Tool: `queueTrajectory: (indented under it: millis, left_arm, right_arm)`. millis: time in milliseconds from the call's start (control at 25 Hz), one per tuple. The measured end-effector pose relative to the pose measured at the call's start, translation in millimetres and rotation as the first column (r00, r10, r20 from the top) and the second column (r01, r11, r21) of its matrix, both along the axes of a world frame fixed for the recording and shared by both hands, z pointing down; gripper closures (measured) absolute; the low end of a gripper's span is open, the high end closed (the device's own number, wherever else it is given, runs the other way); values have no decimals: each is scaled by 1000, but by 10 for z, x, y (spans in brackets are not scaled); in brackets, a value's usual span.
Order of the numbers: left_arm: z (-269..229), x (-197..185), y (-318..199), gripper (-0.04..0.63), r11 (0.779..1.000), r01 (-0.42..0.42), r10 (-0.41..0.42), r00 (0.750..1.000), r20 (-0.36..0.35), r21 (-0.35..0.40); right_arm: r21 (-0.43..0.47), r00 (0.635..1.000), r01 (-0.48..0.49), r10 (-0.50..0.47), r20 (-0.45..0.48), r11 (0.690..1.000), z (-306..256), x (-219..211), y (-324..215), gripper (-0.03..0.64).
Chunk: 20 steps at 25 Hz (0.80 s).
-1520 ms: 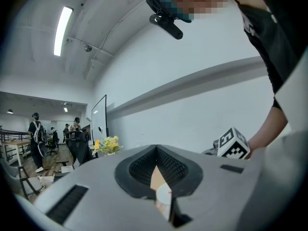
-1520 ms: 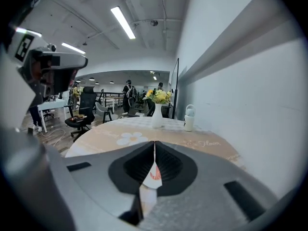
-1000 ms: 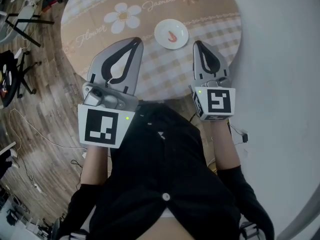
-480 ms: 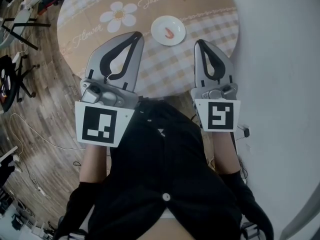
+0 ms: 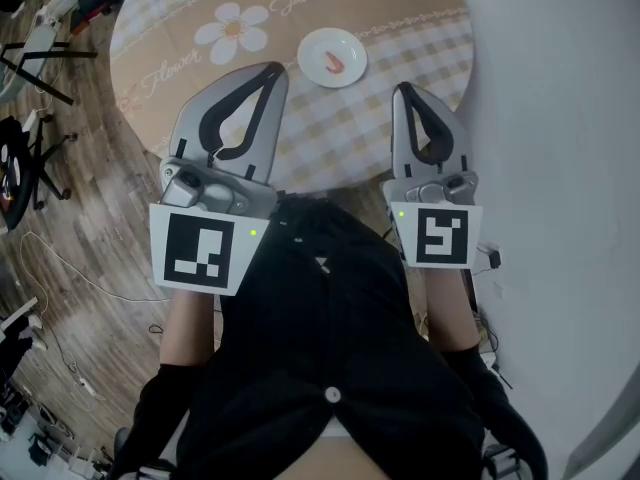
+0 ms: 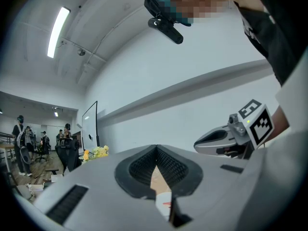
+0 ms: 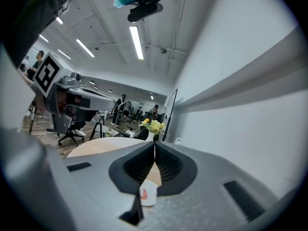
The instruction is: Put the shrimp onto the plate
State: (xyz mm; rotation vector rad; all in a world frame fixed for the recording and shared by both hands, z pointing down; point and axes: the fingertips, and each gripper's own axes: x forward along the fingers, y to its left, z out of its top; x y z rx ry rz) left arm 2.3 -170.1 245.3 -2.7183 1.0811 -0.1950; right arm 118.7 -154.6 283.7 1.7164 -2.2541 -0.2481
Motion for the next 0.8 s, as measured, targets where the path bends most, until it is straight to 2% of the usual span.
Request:
queueTrajectory:
  millis: [360,800]
  left_arm:
    - [10,-24,24,594,1000,-4,4,1000,6,-1]
    - [23,-39,16,593,1000,-8,8,1000,5,-7]
  right_arm:
    - [-11,1000,14,-14,-19,1000,-11,-72,30,614]
    - [15,996,39,-38,-87,999,-54,-164,33,614]
